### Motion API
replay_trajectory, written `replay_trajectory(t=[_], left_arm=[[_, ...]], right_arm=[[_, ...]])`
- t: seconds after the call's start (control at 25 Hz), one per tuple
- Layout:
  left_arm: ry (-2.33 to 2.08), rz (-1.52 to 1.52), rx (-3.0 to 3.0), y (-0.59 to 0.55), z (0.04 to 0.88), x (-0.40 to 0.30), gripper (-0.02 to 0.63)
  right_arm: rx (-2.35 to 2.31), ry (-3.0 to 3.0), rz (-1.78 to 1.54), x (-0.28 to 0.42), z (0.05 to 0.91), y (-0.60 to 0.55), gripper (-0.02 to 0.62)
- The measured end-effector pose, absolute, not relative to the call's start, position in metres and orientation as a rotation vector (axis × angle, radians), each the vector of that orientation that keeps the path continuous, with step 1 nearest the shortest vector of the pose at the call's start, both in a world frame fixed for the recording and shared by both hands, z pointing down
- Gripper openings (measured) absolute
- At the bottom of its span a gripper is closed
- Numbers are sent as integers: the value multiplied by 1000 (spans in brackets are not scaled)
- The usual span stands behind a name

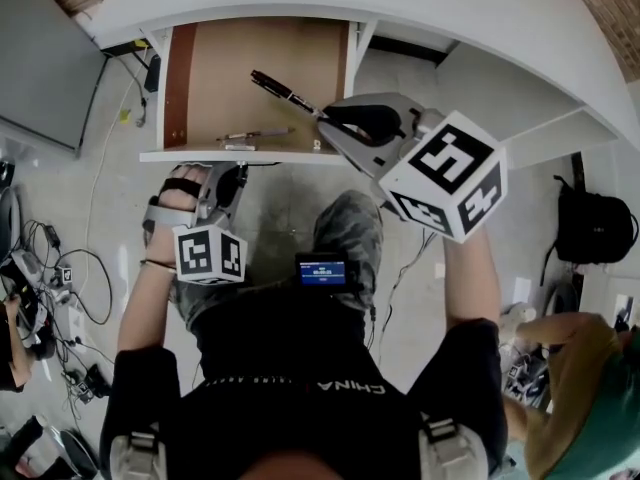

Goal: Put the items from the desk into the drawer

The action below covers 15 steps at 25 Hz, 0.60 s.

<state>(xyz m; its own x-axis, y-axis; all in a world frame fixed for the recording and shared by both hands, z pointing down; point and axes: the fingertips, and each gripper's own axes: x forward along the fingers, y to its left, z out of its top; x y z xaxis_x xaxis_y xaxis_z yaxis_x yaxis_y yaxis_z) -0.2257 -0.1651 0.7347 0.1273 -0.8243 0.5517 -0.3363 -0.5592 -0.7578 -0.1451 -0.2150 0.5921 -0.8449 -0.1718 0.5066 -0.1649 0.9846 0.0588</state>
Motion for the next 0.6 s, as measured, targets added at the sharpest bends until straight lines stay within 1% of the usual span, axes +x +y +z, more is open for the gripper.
replay_trajectory(t=[0.6], left_arm=[[1128, -1389, -1943, -163, 737, -219, 31]], right_arm=[[129, -2462, -72, -190, 614, -222, 46]])
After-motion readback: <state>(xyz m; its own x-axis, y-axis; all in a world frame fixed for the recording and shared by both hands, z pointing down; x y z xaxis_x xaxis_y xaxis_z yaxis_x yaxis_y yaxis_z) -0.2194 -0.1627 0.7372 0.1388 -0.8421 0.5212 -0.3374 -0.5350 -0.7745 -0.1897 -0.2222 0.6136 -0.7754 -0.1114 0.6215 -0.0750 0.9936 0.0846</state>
